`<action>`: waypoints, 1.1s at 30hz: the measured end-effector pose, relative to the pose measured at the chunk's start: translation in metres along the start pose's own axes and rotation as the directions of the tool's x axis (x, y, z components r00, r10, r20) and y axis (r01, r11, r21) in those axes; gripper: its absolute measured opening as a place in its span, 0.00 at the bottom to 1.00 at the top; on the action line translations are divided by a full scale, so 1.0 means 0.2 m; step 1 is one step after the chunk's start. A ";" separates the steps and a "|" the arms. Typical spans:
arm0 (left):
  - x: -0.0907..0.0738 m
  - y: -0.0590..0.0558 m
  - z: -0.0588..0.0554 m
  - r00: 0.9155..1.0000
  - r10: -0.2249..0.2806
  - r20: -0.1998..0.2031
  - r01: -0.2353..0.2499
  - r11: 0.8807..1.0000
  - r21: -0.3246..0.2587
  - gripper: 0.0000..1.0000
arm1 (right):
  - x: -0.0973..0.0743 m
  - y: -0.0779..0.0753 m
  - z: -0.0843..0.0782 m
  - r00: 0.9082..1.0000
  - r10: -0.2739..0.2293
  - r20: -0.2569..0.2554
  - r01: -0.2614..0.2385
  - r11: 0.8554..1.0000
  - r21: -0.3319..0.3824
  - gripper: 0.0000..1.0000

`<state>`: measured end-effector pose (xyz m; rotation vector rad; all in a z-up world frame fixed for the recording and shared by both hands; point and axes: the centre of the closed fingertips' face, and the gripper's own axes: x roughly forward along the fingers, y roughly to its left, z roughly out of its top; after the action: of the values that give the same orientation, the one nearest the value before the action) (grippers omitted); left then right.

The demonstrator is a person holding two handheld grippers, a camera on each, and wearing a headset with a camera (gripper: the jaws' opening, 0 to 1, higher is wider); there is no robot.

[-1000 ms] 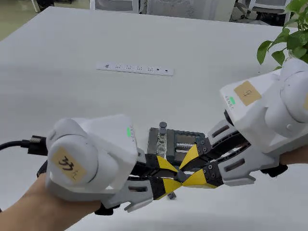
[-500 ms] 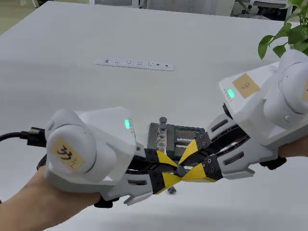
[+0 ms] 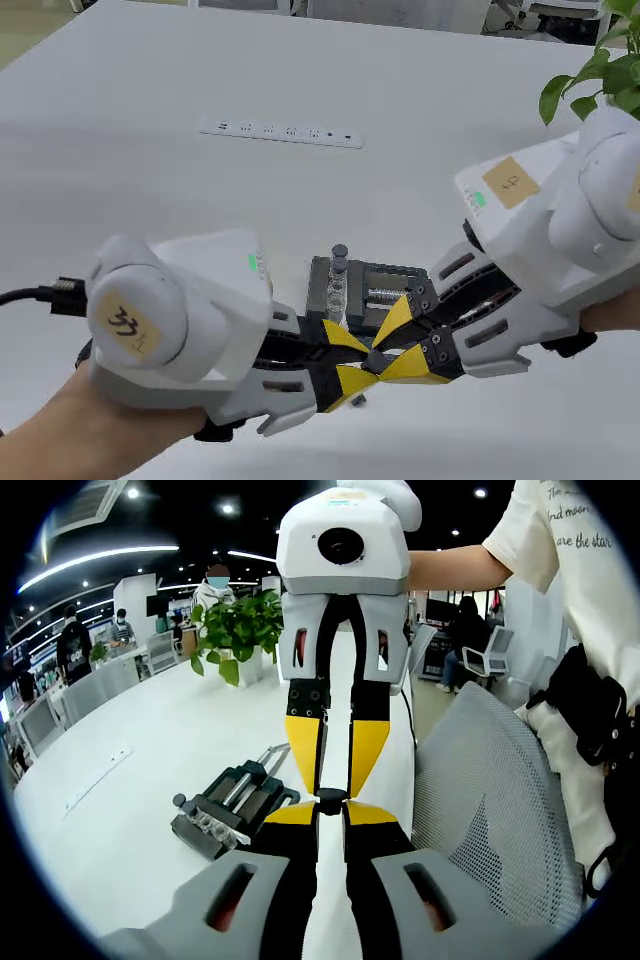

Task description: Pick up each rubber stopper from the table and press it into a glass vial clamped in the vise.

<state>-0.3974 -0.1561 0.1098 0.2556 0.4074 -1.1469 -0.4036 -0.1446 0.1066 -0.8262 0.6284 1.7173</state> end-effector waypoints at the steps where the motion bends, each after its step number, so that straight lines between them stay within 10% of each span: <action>1: 0.00 0.00 0.00 1.000 0.002 0.003 -0.002 1.000 -0.002 0.05 | 0.00 0.00 0.00 1.000 0.002 -0.002 -0.002 1.000 0.002 0.06; 16: -0.02 0.13 -0.09 0.992 0.114 0.048 -0.106 0.985 -0.136 0.45 | 0.03 -0.04 -0.06 0.999 0.015 -0.043 -0.015 1.000 -0.010 0.06; 22: -0.05 0.22 -0.16 0.978 0.204 0.042 -0.194 0.964 -0.183 0.76 | 0.05 -0.07 -0.08 0.998 0.021 -0.058 -0.021 1.000 -0.011 0.06; 33: -0.10 0.31 -0.26 0.962 0.272 0.031 -0.253 0.926 -0.279 0.99 | 0.06 -0.17 -0.10 0.995 0.005 -0.097 -0.008 0.999 -0.039 0.06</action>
<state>-0.3564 -0.0939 0.0720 0.0261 0.4499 -0.8214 -0.3684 -0.1434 0.0837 -0.9409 0.6652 1.7078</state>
